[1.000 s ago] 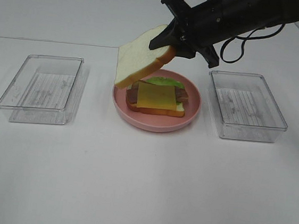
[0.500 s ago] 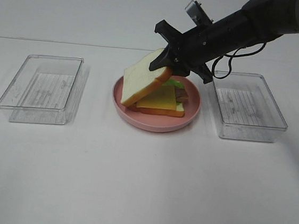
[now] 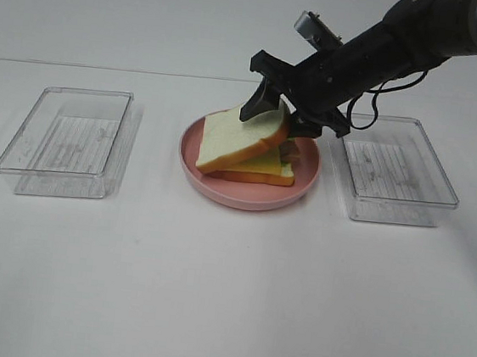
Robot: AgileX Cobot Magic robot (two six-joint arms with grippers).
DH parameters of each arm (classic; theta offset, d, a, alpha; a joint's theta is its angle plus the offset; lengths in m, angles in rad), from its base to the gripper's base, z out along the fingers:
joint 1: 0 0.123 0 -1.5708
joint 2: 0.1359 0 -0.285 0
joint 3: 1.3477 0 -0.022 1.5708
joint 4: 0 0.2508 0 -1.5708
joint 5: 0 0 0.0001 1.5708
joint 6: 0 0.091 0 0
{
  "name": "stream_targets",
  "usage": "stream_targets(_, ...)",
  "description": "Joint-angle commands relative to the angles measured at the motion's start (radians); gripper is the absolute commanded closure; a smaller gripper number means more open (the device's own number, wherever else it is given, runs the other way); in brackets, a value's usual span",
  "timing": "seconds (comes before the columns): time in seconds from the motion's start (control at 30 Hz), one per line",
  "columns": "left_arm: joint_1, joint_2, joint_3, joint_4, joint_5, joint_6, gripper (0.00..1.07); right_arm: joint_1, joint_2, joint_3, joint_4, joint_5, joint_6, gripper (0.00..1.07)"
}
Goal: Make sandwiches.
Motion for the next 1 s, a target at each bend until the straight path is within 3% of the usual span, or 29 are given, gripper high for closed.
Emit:
stream_targets(0.03,-0.005,-0.021,0.001,0.000,-0.008,0.001,0.04,0.000,-0.033,-0.007,-0.096,0.019,0.020,0.21)
stream_targets(0.2,-0.005,-0.021,0.001,0.000,-0.008,0.001,0.04,0.000,-0.059,-0.007,-0.175,0.019,0.060,0.21)
stream_targets(0.27,-0.005,-0.021,0.001,0.000,-0.008,0.001,0.04,0.000,-0.100,-0.007,-0.346,0.040,0.168,0.21)
stream_targets(0.33,-0.005,-0.021,0.001,0.000,-0.008,0.002,0.04,0.000,-0.109,-0.007,-0.392,0.048,0.200,0.21)
stream_targets(0.37,-0.005,-0.021,0.001,0.000,-0.008,0.002,0.04,0.000,-0.133,-0.007,-0.501,0.065,0.283,0.21)
stream_targets(0.4,-0.005,-0.021,0.001,0.000,-0.008,0.002,0.04,0.000,-0.133,-0.007,-0.501,0.065,0.283,0.21)
stream_targets(0.63,-0.005,-0.021,0.001,0.000,-0.008,0.002,0.04,-0.010,-0.264,-0.007,-0.834,0.189,0.487,0.21)
stream_targets(0.77,-0.005,-0.021,0.001,0.000,-0.008,0.002,0.04,-0.059,-0.306,-0.007,-0.844,0.224,0.481,0.25)
stream_targets(0.83,-0.005,-0.021,0.001,0.000,-0.008,0.002,0.04,-0.144,-0.330,-0.007,-0.843,0.264,0.455,0.27)
stream_targets(1.0,-0.005,-0.021,0.001,0.000,-0.008,0.002,0.04,-0.236,-0.341,-0.007,-0.844,0.332,0.425,0.27)
